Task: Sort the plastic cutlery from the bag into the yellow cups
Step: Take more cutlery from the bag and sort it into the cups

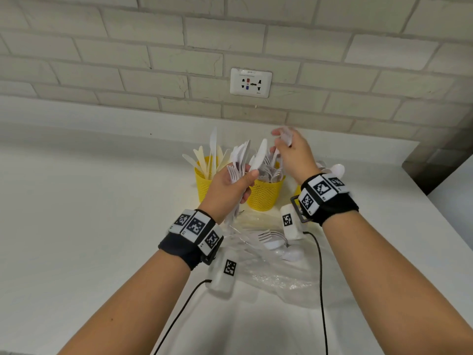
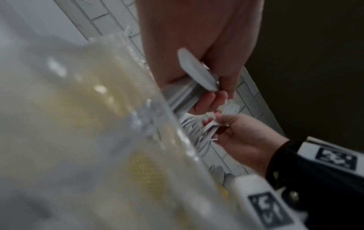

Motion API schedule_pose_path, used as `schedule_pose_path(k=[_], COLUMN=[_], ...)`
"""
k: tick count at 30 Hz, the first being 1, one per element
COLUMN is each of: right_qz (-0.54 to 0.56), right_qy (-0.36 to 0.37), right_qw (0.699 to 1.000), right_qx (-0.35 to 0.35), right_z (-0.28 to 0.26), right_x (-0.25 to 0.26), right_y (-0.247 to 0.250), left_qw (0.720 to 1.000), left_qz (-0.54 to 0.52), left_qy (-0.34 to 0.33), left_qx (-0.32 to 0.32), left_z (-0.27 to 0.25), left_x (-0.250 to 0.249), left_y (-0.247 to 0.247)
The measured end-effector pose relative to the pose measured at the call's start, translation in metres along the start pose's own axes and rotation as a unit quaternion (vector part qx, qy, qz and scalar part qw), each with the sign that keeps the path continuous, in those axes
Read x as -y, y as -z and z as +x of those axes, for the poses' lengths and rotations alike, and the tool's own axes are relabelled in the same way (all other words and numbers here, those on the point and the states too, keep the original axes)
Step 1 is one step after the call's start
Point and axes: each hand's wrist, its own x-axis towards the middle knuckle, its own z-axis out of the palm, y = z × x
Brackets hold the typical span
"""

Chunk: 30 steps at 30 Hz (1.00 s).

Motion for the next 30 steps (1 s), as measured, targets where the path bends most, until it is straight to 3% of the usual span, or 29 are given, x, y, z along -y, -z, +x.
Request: schedule_pose_path(k=[10,12,15,17,20,30], right_qz=[-0.194,-0.169,-0.056,-0.016,-0.048,0.106], right_qy=[-0.026,-0.010,0.074,0.082,0.058,0.051], right_qw=[0.979,0.985,0.996,0.994,0.977,0.992], right_qx=[0.056,0.032,-0.015,0.070,0.199,0.047], right_z=[-0.004,-0.008,-0.019,-0.025,-0.026,-0.027], right_x=[-0.030,-0.017,0.017,0.038,0.046,0.046], right_y=[-0.006,-0.001,0.011,0.018,0.021,0.030], left_qw=[0.998,0.998,0.998,0.998,0.997,0.996], left_qz=[-0.052,-0.047,-0.042,-0.041,-0.034,-0.009], left_qy=[0.015,0.016,0.018,0.027,0.028,0.022], left_qx=[0.037,0.039,0.045,0.047,0.063,0.086], left_z=[0.000,0.001,0.000,0.000,0.000,-0.004], left_x=[-0.002,-0.002,-0.002,-0.003,-0.004,-0.006], left_y=[-0.001,-0.003,-0.005,-0.006,-0.008,-0.009])
